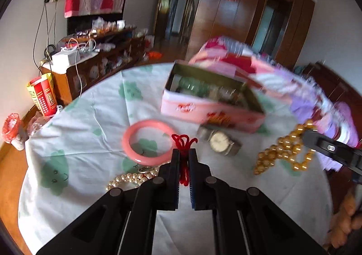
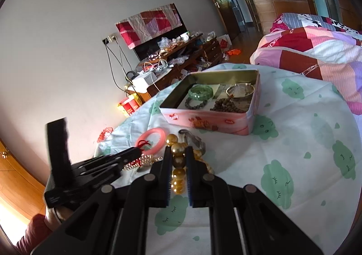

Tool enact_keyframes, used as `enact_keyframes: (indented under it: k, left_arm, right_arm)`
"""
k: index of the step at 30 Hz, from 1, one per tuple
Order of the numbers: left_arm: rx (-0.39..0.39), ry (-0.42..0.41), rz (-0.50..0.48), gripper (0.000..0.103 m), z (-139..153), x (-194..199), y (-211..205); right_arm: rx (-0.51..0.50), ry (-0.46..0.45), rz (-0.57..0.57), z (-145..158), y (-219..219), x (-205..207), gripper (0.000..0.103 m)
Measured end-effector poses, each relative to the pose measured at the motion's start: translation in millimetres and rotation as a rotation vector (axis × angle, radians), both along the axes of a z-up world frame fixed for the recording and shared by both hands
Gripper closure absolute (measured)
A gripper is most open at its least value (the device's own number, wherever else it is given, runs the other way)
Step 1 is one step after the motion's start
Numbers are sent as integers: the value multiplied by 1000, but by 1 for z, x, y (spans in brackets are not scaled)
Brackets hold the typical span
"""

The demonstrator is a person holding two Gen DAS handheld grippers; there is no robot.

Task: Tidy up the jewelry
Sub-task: 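Grasp the red ribbon knot with the left tool while the right tool holds the gold strand, then carry the gold strand and red ribbon into the tin and open both tools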

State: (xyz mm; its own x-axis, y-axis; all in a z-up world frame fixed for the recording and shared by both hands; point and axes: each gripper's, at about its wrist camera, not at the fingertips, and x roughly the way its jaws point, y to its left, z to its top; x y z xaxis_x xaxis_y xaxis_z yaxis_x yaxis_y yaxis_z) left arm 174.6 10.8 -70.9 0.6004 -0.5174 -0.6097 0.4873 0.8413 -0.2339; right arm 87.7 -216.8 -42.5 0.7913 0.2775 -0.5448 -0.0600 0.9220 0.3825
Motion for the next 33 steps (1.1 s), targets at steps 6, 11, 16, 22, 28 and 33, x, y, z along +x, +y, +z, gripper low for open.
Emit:
enact_keyframes:
  k: [6, 11, 16, 22, 28, 33]
  left_arm:
    - [-108, -83, -14, 97, 42, -10, 18]
    - [-133, -127, -27, 97, 65, -7, 12]
    - [-123, -151, -47, 97, 71, -1, -3]
    - [-131, -150, -71, 97, 72, 21, -27]
    - [-119, -159, -73, 97, 70, 60, -61]
    - [-117, -105, -21, 97, 47, 102, -82]
  right_arm:
    - [14, -58, -16, 24, -11, -3, 90]
    - [32, -113, -13, 47, -19, 2, 90]
    - [53, -142, -9, 58, -27, 15, 90]
    - [64, -166, -30, 65, -43, 40, 90]
    - [39, -167, -55, 67, -54, 81, 90]
    - [51, -119, -60, 44, -58, 126, 90]
